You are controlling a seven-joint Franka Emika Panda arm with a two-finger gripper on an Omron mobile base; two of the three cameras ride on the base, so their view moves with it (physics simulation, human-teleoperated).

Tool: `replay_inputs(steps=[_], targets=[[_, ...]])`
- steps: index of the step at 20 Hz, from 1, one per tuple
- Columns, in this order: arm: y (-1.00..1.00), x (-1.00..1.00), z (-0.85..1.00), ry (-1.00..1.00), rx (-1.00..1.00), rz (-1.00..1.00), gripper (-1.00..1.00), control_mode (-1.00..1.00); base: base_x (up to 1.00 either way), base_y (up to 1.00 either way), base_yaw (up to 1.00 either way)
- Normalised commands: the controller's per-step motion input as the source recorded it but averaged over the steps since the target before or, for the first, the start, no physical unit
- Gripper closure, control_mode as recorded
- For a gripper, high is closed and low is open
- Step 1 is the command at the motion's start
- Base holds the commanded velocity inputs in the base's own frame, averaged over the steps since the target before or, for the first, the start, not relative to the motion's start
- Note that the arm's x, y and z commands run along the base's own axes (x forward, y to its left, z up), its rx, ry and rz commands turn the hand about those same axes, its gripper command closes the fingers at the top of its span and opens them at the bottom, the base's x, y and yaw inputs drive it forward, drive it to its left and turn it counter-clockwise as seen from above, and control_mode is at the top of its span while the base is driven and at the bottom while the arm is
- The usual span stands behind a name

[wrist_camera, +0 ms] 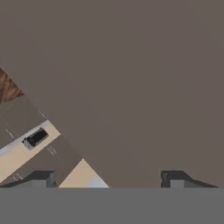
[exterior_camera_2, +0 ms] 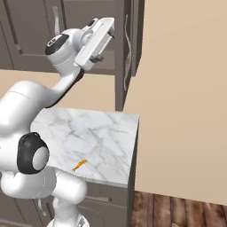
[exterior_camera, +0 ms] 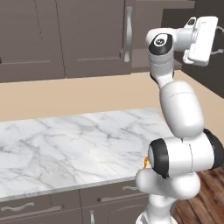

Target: Retrieve the tupperware from the cabinet, then place the raw meat into the tupperware to avoid contamination.

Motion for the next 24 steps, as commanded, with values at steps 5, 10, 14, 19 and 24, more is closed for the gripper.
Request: replay_inputs(steps=[5, 10, 14, 19, 24], targets=[[-0.08, 0.00, -0.01, 0.00, 0.00, 0.00, -1.00, -1.00, 0.00, 0.00, 0.00], [0.25, 0.00, -0.04, -0.15, 0.01, -0.02, -1.00, -1.00, 0.00, 0.00, 0.00], [0.84, 0.01, 0.00, -0.30, 0.04, -0.02, -1.00, -1.00, 0.00, 0.00, 0.00], [0.98, 0.24, 0.00, -0.29, 0.10, 0.00, -1.00, -1.00, 0.00, 0.00, 0.00], [0.94, 0.27, 0.00, -0.39, 0.14, 0.03, -1.00, -1.00, 0.00, 0.00, 0.00]])
